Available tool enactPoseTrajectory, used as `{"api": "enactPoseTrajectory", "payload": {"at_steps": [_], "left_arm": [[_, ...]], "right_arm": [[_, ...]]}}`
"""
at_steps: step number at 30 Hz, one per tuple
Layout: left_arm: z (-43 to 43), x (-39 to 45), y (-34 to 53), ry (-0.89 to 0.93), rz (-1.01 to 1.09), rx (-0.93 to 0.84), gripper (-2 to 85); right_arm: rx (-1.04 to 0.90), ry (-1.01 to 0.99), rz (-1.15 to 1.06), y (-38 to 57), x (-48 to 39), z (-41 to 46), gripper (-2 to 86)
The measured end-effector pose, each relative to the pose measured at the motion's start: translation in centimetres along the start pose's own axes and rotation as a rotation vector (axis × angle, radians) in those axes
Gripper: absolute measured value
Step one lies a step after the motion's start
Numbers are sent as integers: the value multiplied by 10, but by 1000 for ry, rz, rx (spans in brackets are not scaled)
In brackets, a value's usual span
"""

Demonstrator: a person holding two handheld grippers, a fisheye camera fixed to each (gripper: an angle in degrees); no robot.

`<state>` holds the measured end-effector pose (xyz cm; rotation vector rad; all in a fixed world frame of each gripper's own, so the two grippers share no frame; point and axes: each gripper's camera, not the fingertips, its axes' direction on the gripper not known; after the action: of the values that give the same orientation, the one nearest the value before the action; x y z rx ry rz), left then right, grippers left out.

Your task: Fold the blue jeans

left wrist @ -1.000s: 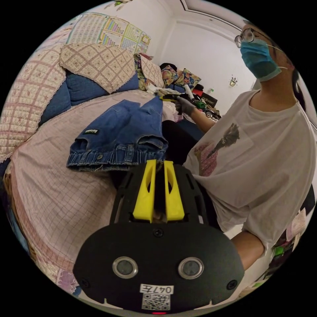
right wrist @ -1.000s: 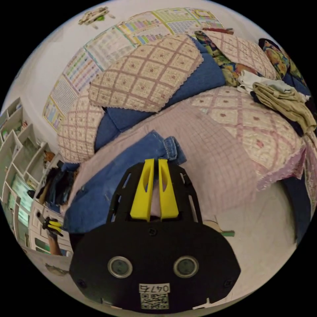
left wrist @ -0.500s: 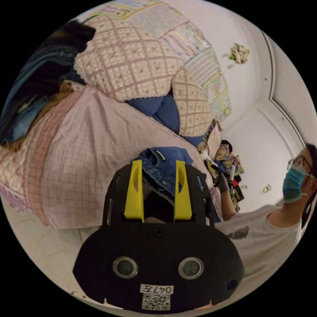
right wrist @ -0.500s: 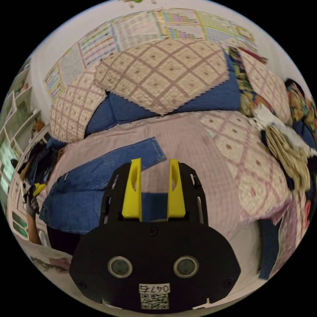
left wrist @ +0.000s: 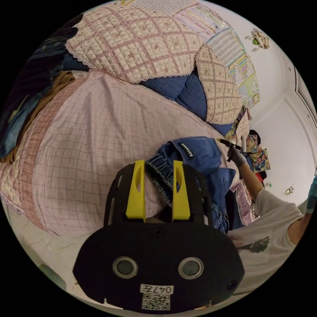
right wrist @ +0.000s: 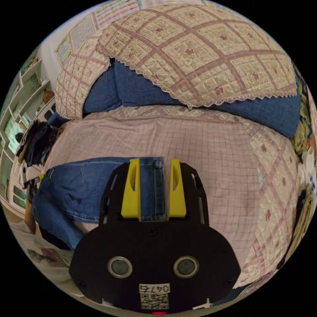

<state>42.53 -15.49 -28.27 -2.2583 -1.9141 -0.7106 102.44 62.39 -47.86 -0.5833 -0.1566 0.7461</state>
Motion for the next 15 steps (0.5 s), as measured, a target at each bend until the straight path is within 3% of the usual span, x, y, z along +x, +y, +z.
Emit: {"api": "enactPoseTrajectory", "payload": {"at_steps": [4, 8, 15], "left_arm": [[-5, 24, 3, -7, 65, 38, 71], [-29, 70, 8, -24, 207, 124, 16], [-46, 131, 6, -147, 367, 230, -1]], "right_arm": [[-46, -116, -7, -4, 1, 13, 23], [83, -150, -26, 11, -5, -19, 1], [241, -120, -9, 28, -8, -72, -2]]}}
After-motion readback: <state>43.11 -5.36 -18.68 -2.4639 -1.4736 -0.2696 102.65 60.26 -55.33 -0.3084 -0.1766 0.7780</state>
